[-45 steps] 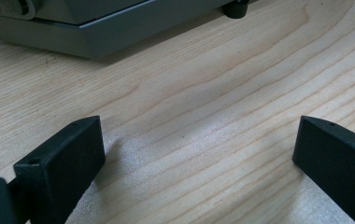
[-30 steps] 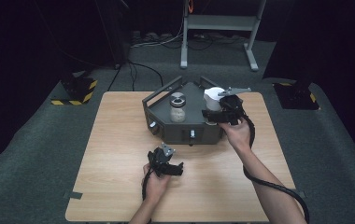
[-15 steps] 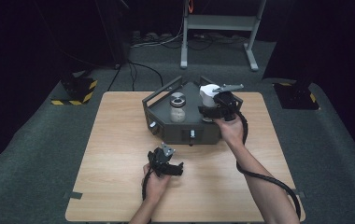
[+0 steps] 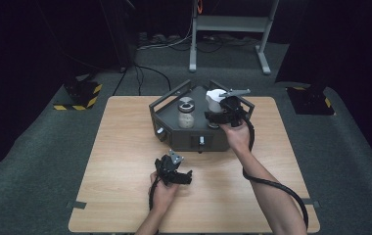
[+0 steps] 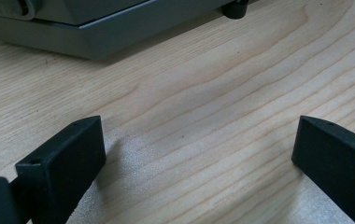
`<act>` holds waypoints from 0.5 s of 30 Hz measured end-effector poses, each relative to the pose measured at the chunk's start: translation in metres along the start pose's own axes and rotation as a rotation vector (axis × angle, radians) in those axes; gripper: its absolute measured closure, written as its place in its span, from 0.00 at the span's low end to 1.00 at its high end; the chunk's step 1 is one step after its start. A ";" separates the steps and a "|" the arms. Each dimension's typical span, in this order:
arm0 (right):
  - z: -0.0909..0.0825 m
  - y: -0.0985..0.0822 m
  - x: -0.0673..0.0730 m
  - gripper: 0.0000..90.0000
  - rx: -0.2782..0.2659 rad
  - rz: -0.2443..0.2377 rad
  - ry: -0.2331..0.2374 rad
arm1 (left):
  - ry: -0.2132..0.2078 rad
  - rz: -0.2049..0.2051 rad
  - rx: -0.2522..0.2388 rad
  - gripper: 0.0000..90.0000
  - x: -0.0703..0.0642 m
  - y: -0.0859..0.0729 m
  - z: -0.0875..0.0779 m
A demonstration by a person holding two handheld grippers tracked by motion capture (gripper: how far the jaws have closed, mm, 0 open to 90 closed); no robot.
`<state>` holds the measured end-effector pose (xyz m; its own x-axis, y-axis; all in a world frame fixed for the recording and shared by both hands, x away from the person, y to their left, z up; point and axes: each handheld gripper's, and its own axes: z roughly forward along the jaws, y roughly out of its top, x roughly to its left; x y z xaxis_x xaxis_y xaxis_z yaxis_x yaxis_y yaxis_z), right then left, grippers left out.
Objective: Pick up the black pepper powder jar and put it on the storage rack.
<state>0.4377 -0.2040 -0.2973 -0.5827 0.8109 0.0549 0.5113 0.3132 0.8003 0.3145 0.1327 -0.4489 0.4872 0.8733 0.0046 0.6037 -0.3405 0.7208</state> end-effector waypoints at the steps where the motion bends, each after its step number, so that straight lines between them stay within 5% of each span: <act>1: 0.000 -0.001 0.000 0.34 -0.001 0.001 -0.001 | 0.000 0.000 0.000 0.03 0.000 0.000 0.000; 15: 0.003 -0.012 0.000 0.34 -0.021 -0.005 -0.018 | 0.000 -0.001 -0.003 0.04 0.000 0.000 0.000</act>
<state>0.4334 -0.2066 -0.3084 -0.5739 0.8179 0.0403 0.4947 0.3071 0.8130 0.3140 0.1326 -0.4492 0.4865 0.8737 0.0035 0.6026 -0.3385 0.7227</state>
